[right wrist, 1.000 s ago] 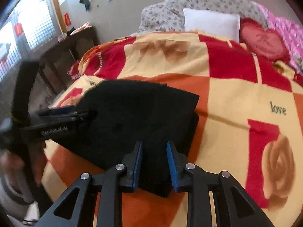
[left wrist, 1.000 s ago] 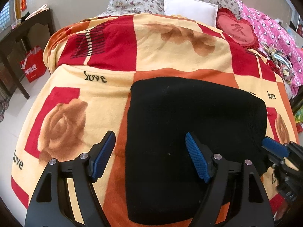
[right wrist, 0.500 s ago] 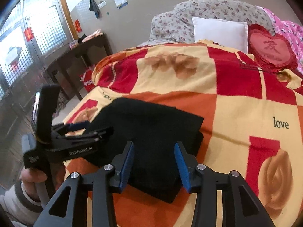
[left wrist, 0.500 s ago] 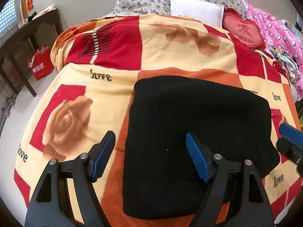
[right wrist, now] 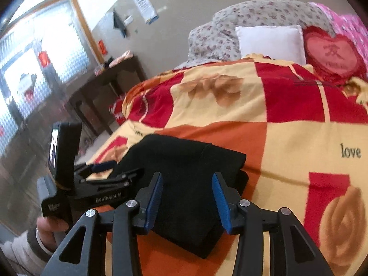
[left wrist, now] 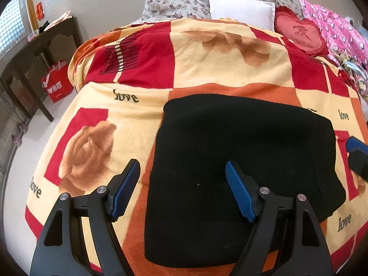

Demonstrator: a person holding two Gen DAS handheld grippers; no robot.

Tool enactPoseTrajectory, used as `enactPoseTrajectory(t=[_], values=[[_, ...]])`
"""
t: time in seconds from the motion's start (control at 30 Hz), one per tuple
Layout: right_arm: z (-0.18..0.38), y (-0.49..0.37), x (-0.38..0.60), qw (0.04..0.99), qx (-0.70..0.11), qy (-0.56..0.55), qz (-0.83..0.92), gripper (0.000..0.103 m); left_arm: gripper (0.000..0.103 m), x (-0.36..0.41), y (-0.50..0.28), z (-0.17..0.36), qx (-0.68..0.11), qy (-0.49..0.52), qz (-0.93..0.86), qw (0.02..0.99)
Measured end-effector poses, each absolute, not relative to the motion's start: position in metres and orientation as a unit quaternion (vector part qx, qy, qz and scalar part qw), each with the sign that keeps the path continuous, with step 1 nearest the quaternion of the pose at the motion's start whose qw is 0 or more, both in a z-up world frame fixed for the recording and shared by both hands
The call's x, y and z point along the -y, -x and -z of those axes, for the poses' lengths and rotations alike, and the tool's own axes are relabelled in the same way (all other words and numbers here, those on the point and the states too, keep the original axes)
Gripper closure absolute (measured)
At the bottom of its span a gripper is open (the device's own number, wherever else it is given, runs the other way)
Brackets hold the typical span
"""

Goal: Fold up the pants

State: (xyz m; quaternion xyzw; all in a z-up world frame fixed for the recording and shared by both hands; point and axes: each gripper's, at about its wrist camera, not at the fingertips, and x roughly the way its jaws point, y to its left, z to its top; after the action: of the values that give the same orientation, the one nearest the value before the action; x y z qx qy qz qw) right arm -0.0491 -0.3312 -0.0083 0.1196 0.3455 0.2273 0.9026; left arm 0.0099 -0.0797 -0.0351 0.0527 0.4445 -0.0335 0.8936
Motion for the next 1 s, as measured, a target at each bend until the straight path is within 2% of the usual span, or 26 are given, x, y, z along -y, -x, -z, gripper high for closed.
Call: enactPoseTrajectory(t=[0.3, 0.87, 1.0], values=[[0.009, 0.045, 0.332, 0.906, -0.349, -0.103, -0.217, 0.056, 0.026, 0.08, -0.011, 0.035, -0.451, -0.049, 0.028, 0.891], [0.031, 0.028, 0.307, 0.897, -0.39, -0.067, -0.194, 0.056, 0.026, 0.086, -0.02, 0.025, -0.45, -0.077, 0.061, 0.887], [0.034, 0.014, 0.31, 0.894, -0.405, -0.075, -0.178, 0.056, 0.026, 0.084, -0.036, 0.026, -0.459, -0.049, 0.075, 0.884]])
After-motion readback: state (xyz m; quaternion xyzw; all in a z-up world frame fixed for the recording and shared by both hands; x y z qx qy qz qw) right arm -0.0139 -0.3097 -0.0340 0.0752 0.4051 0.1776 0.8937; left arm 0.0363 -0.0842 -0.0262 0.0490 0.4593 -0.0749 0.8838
